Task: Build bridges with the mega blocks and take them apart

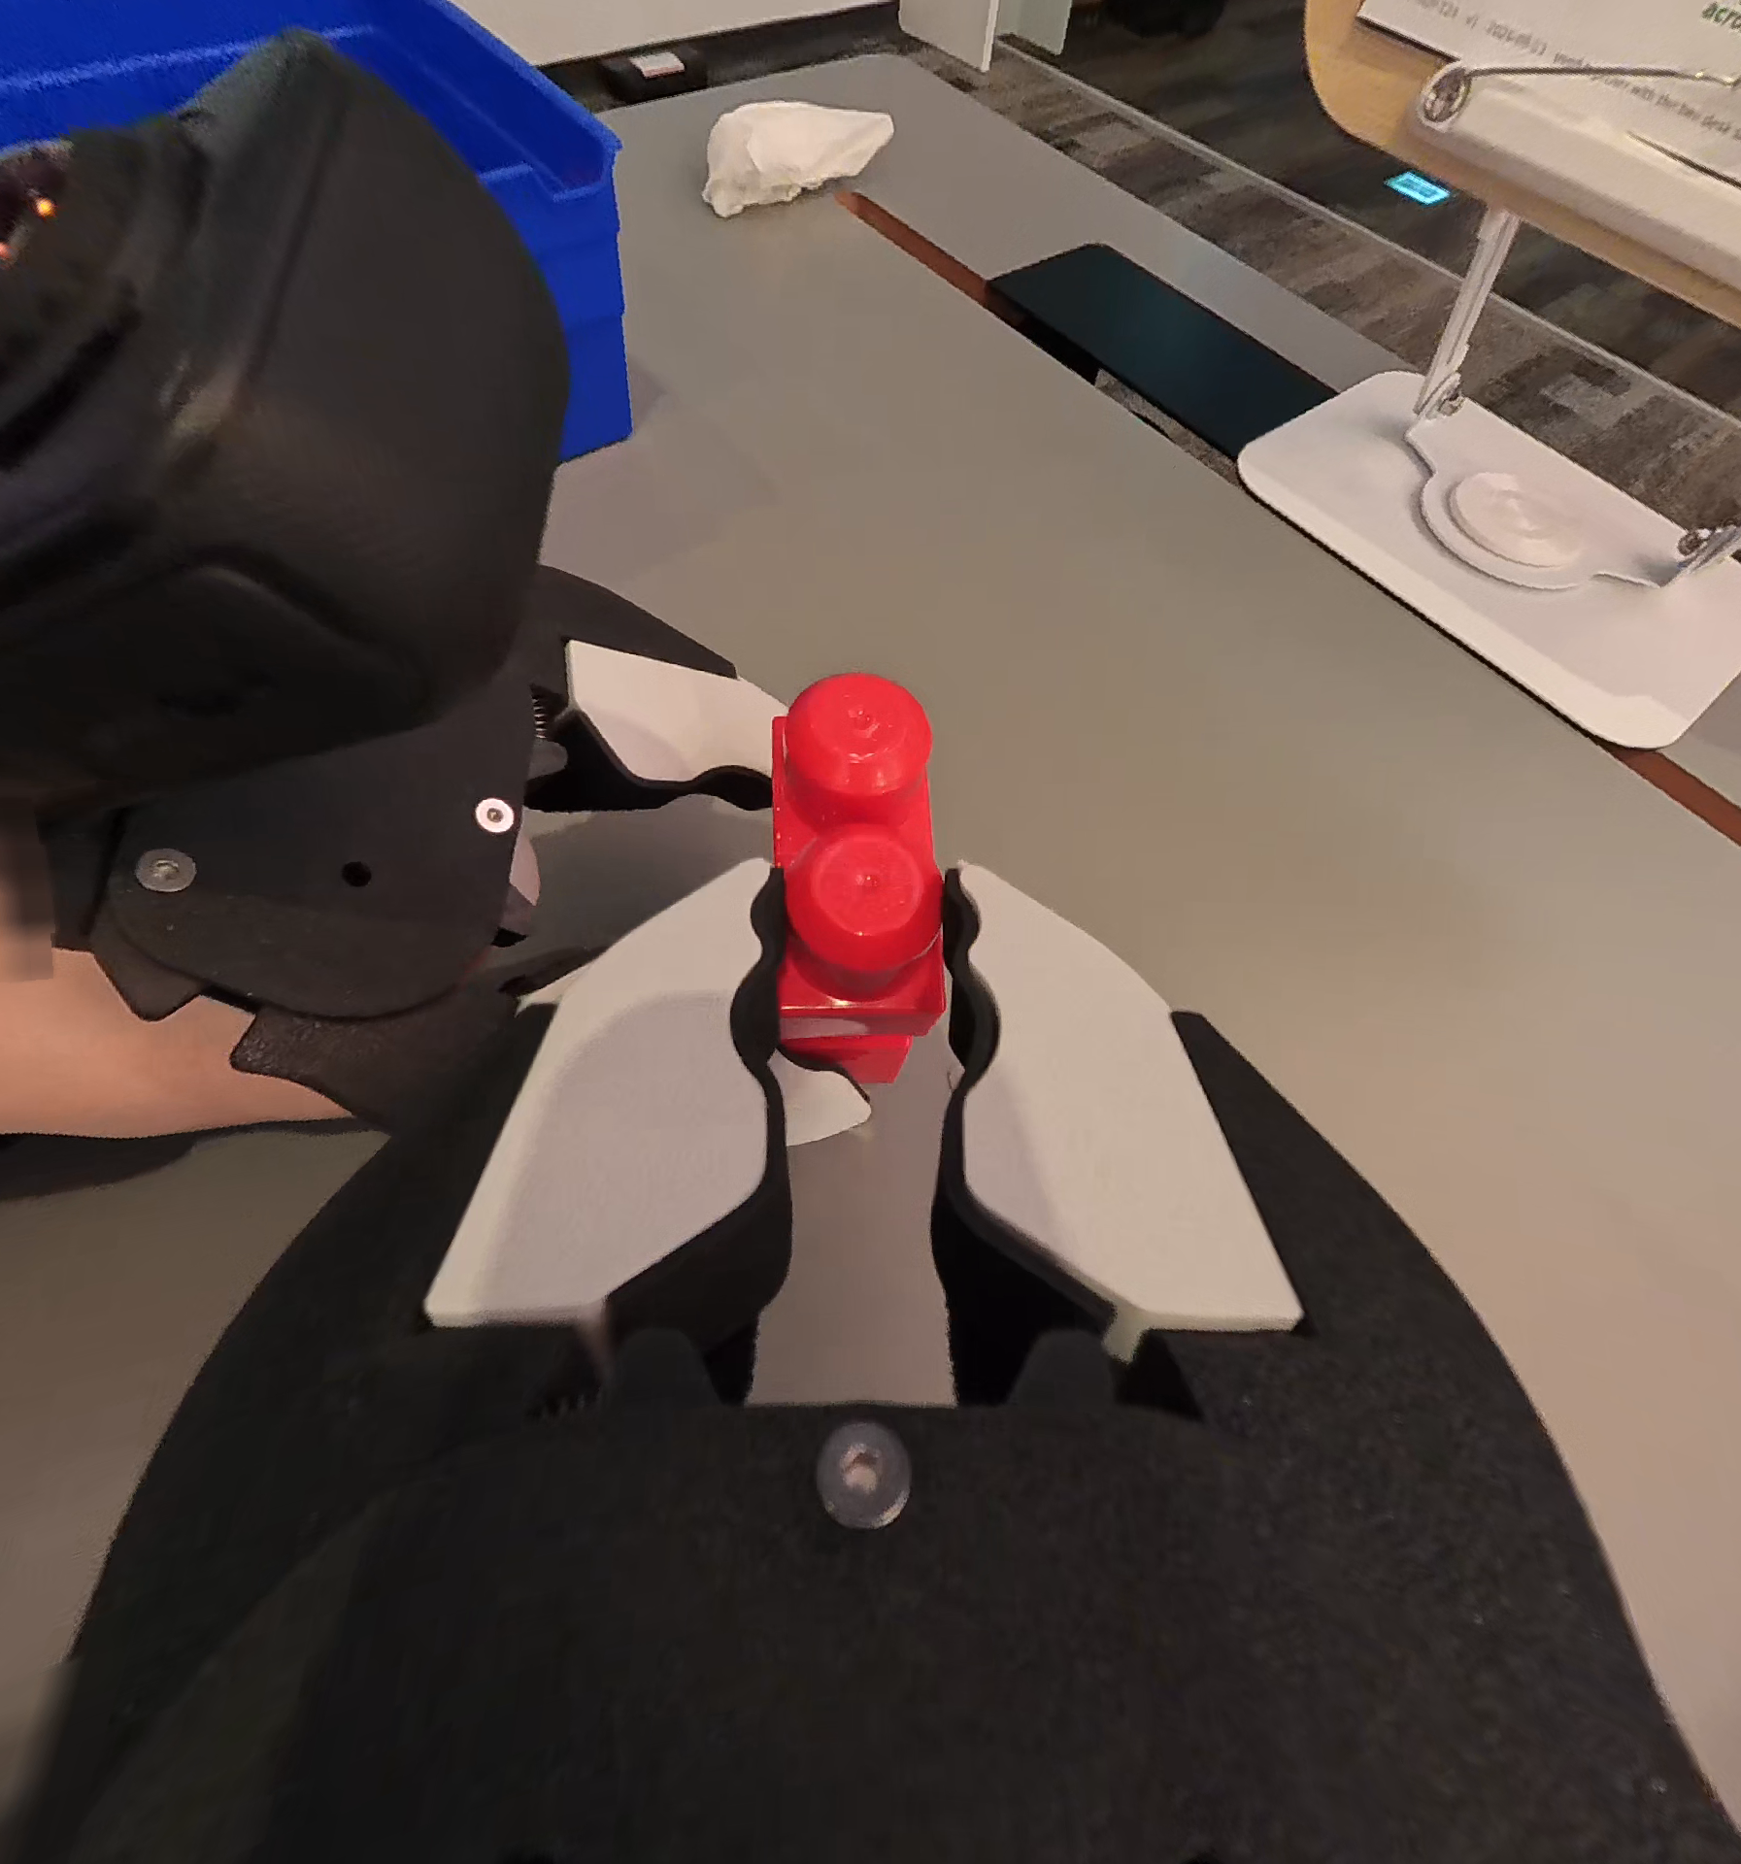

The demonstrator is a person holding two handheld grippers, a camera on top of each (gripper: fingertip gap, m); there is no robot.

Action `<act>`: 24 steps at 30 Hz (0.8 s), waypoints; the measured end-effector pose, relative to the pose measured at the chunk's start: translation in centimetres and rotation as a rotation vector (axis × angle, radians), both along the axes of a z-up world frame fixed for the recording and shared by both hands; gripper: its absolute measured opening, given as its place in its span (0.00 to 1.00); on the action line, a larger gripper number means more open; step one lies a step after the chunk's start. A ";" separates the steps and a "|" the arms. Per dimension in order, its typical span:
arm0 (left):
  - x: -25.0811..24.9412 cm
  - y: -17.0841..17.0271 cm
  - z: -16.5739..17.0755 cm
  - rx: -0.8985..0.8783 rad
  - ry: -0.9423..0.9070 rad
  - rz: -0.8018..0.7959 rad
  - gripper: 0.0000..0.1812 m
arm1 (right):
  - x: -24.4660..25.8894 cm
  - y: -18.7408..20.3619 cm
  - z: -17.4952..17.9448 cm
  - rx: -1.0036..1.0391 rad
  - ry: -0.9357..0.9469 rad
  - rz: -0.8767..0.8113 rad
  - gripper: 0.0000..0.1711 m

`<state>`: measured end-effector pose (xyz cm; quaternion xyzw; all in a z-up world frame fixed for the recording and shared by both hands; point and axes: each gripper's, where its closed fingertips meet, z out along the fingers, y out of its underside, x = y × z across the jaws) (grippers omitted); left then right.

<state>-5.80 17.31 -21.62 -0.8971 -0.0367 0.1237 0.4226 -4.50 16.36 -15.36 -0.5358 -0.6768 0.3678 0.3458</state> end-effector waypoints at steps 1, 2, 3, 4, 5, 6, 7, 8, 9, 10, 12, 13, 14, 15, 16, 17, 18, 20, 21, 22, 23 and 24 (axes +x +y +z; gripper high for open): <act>0.0 0.0 0.0 -0.004 0.001 0.001 0.42 | 0.0 0.0 -0.1 0.003 -0.006 0.000 0.17; -0.1 0.0 0.0 -0.004 0.003 0.005 0.42 | -0.1 0.0 -0.2 0.008 -0.012 -0.002 0.17; -0.1 0.0 -0.1 -0.004 0.003 0.008 0.42 | -0.1 -0.1 -0.3 0.015 -0.019 -0.004 0.17; -0.2 0.0 -0.1 -0.005 0.002 0.011 0.42 | -0.1 -0.1 -0.3 0.023 -0.027 -0.004 0.17; -0.2 -0.1 -0.1 -0.005 0.002 0.011 0.42 | -0.1 -0.1 -0.4 0.029 -0.032 -0.006 0.17; -0.2 -0.1 -0.2 -0.006 0.006 0.013 0.42 | -0.1 -0.1 -0.4 0.031 -0.039 -0.009 0.17; -0.3 -0.1 -0.1 -0.003 0.010 0.017 0.42 | -0.1 -0.1 -0.5 0.035 -0.043 -0.010 0.17; -0.3 -0.1 -0.1 0.002 0.011 0.020 0.42 | -0.1 -0.1 -0.4 0.042 -0.042 -0.009 0.17; -0.3 -0.1 -0.1 0.004 0.006 0.020 0.42 | -0.2 -0.1 -0.4 0.049 -0.040 -0.007 0.17; -0.3 -0.1 0.0 0.005 0.003 0.020 0.42 | -0.2 -0.1 -0.4 0.054 -0.039 -0.005 0.17; -0.3 -0.1 0.2 0.008 0.007 0.013 0.42 | -0.1 -0.2 -0.2 0.059 -0.025 0.008 0.17; -0.2 -0.1 0.3 0.008 0.005 0.006 0.42 | -0.1 -0.2 -0.1 0.060 -0.018 0.019 0.17; -0.1 -0.1 0.4 0.012 0.004 -0.002 0.42 | 0.1 -0.2 0.1 0.061 -0.007 0.030 0.17; -0.1 -0.1 0.5 0.016 0.006 -0.007 0.42 | 0.1 -0.1 0.3 0.060 0.007 0.034 0.17; 0.0 -0.1 0.6 0.016 0.010 -0.012 0.42 | 0.2 0.0 0.7 0.056 0.025 0.037 0.17; -0.1 -0.2 0.7 0.013 0.016 -0.014 0.42 | 0.3 -0.1 1.2 0.044 0.051 0.045 0.18; 0.0 -0.2 0.7 0.014 0.017 -0.018 0.42 | 0.3 -0.2 1.7 0.020 0.071 0.058 0.18; 0.1 -0.1 0.9 0.028 0.007 -0.023 0.43 | 0.5 -0.6 2.4 -0.044 0.089 0.100 0.11; 0.2 0.0 0.9 0.035 -0.003 -0.025 0.43 | 0.5 -0.9 2.5 -0.073 0.087 0.121 0.07; 0.3 0.0 0.8 0.034 -0.006 -0.024 0.43 | 0.4 -0.8 2.4 -0.091 0.083 0.121 0.09; 0.2 0.0 0.8 0.028 0.004 -0.021 0.42 | 0.3 -0.5 2.4 -0.090 0.081 0.105 0.12; 0.2 0.0 0.8 0.026 0.018 -0.022 0.42 | 0.2 -0.3 2.5 -0.077 0.086 0.098 0.12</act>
